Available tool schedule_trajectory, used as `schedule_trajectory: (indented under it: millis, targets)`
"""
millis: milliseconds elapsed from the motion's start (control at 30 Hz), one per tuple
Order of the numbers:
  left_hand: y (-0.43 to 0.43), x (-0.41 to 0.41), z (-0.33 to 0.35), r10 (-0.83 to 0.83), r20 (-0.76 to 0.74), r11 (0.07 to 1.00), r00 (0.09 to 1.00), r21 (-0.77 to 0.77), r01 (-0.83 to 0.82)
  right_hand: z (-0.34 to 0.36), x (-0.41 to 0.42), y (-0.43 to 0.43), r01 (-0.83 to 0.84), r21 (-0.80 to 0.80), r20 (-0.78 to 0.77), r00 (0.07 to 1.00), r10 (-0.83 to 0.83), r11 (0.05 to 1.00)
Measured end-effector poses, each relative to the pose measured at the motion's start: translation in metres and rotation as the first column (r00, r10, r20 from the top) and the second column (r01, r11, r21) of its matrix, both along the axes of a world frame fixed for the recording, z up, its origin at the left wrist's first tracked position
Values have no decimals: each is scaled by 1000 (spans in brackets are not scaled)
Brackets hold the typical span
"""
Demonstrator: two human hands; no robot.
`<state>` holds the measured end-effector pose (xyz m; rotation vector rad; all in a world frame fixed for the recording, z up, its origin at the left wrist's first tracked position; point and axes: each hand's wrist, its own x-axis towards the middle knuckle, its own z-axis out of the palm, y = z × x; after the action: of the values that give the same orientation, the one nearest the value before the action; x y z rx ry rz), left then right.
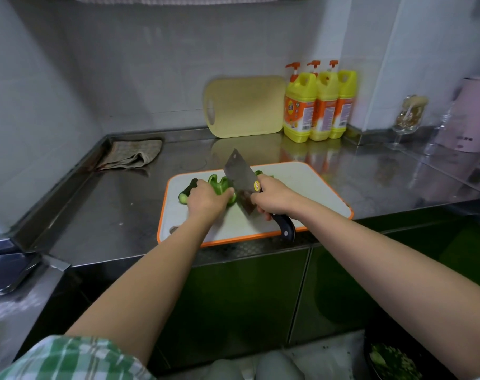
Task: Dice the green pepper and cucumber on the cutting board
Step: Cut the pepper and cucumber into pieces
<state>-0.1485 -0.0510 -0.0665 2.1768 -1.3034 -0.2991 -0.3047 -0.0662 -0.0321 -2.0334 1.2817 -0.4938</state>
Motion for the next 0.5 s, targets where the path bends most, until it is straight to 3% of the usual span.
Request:
schedule_trajectory:
  millis: [133, 300, 500]
  targets:
    - [-2, 8, 3, 64, -70, 998, 996, -4, -64, 0, -7, 2, -9, 15, 17, 1000, 9, 1000]
    - [2, 25, 15, 118, -96, 992, 988, -40, -122, 3, -7, 1, 54, -117, 96, 995, -43, 992]
    - [9, 34, 23, 97, -166, 994, 981, -32, -103, 11, 5, 13, -69, -246, -118, 992, 41, 967]
